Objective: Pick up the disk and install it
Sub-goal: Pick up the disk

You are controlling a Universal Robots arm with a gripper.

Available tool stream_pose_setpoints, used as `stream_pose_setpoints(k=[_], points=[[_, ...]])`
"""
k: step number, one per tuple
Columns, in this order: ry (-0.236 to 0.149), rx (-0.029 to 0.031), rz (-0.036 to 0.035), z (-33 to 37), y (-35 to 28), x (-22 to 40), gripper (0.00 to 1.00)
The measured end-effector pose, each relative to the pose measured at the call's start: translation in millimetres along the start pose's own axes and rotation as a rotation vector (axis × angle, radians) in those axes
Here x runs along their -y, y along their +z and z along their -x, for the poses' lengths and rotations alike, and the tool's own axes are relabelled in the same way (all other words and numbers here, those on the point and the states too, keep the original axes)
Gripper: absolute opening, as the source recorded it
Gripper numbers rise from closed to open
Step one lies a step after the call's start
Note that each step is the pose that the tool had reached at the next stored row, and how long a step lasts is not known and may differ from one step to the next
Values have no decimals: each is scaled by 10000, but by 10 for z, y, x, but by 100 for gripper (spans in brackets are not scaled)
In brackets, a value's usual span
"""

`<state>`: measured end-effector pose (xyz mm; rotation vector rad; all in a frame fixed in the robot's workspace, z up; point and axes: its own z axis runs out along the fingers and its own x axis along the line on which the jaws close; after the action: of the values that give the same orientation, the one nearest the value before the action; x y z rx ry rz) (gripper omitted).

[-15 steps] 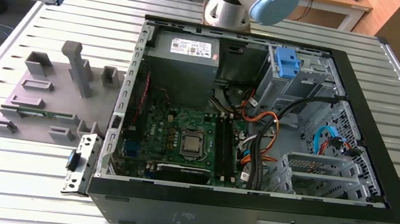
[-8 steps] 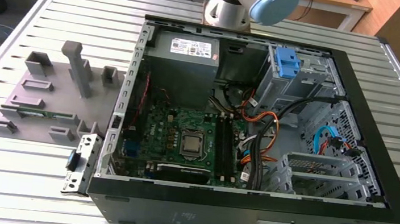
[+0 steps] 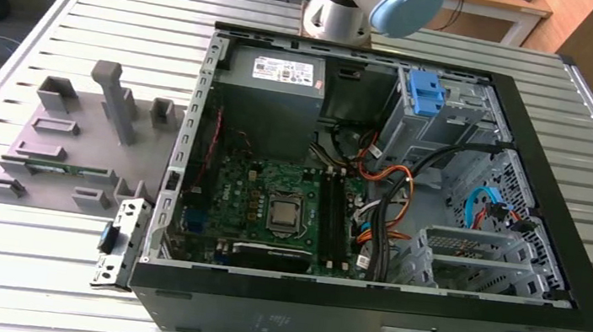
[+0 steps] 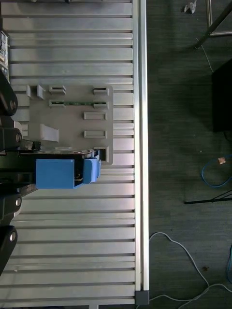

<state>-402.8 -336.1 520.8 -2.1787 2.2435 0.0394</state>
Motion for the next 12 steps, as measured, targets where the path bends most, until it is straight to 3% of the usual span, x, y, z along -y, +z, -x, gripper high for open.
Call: stream_pose_setpoints(k=[9, 12], points=[[0, 0, -1, 1, -3, 4, 35], [-1, 0, -1, 2, -3, 53, 35]])
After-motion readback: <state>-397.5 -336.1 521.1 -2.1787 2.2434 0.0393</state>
